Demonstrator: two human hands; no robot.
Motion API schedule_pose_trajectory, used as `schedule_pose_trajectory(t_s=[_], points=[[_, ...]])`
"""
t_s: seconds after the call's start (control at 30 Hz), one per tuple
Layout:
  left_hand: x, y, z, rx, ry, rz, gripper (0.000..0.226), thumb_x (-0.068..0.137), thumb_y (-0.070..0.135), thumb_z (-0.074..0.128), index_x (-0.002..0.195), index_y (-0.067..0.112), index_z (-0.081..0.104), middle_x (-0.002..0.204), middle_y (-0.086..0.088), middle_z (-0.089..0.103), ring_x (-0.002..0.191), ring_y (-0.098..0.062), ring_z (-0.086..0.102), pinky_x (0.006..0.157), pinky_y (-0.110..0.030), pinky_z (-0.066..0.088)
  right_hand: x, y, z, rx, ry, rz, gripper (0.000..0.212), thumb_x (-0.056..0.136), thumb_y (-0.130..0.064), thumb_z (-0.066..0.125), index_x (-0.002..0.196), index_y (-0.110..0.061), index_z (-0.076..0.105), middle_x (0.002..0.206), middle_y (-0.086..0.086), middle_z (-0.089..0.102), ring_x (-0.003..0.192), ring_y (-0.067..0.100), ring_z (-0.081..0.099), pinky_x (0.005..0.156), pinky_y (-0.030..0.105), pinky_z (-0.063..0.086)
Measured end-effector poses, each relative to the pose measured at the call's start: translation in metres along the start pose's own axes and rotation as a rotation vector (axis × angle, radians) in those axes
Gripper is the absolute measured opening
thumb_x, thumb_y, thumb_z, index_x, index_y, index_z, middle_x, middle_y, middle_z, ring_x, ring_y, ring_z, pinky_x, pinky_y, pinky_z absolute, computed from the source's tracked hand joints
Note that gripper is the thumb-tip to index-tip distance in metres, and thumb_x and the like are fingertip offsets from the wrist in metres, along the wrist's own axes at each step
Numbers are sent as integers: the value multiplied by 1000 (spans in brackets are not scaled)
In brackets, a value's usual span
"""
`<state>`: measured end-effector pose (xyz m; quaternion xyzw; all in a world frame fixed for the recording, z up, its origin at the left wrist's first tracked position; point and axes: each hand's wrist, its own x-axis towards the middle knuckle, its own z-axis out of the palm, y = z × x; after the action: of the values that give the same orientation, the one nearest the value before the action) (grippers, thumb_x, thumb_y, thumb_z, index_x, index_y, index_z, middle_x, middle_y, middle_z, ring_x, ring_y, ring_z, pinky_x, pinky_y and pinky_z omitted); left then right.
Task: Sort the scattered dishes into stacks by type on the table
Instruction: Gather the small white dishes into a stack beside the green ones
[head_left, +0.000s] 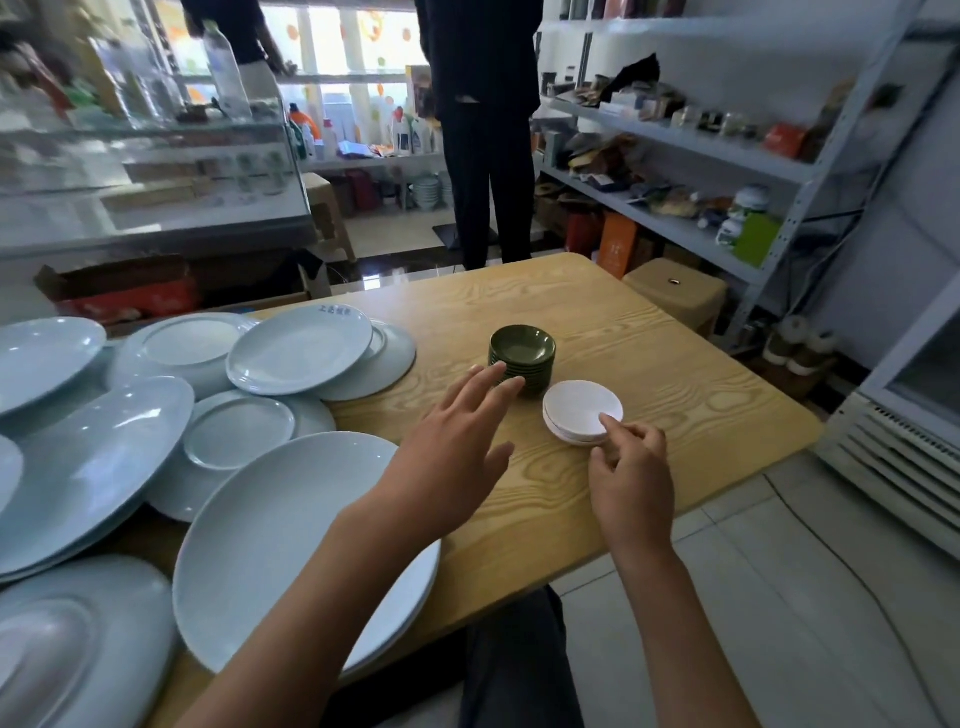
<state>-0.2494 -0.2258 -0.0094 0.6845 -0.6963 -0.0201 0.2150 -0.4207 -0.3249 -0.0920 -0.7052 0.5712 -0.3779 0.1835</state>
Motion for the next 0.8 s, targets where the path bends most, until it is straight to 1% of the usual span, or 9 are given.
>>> schedule_pose_trajectory(t_s=[0.07,0.17,0.27,0.37,0.43,0.53,0.6,0.67,0.8], points=[[-1,-3,-5,-3,12,-6,65,95,33,53,151,30,19,160,9,11,147,-12,3,116,-34,19,-3,-10,2,-17,3,-44,42,90,-7,61,131,-19,59,122,4,49,88,15,59,69,21,44],[-6,-8,-14,9,44,-23,65,95,33,53,151,30,20,160,8,13,147,-13,6,115,-34,20,-8,-34,5,-22,-6,-144,44,90,-6,62,131,-20,59,125,3,50,100,15,58,74,18,46],[-14,-16,-26,32,90,-58,63,95,34,53,150,30,22,159,8,15,147,-14,9,115,-32,20,-10,-62,11,0,-12,-281,43,90,-7,62,131,-20,59,125,2,51,106,15,57,81,25,53],[-28,-32,-38,93,143,-117,60,96,33,52,150,28,24,159,5,19,147,-16,11,119,-39,19,-13,-91,25,0,-43,-389,44,88,-7,63,131,-20,60,132,4,49,112,16,54,88,23,47],[-39,-44,-46,154,167,-166,58,96,32,51,149,26,27,158,2,21,147,-19,12,119,-44,17,-16,-110,34,-9,-72,-456,46,87,-7,65,131,-20,59,135,6,48,112,16,55,88,23,47],[-58,-64,-59,197,217,-254,57,96,28,53,147,25,30,157,0,25,147,-20,14,119,-44,14,-22,-140,48,-27,-104,-539,47,86,-6,66,130,-20,60,135,8,50,113,18,56,82,24,50],[-66,-74,-67,210,245,-298,56,95,27,54,147,24,31,156,0,26,146,-21,16,119,-45,15,-25,-153,56,-45,-120,-578,47,86,-5,66,130,-18,59,137,10,51,115,21,57,83,27,52],[-84,-91,-81,225,276,-368,56,95,28,53,147,25,31,157,0,26,146,-21,17,119,-45,16,-36,-173,71,-49,-163,-634,53,84,-5,68,134,-16,56,143,12,48,122,25,55,89,32,51],[-115,-124,-106,258,320,-484,57,95,31,52,147,26,29,157,1,24,146,-19,16,120,-43,13,-56,-210,100,-79,-240,-746,61,82,-3,69,139,-12,50,148,13,42,132,31,46,100,42,45]])
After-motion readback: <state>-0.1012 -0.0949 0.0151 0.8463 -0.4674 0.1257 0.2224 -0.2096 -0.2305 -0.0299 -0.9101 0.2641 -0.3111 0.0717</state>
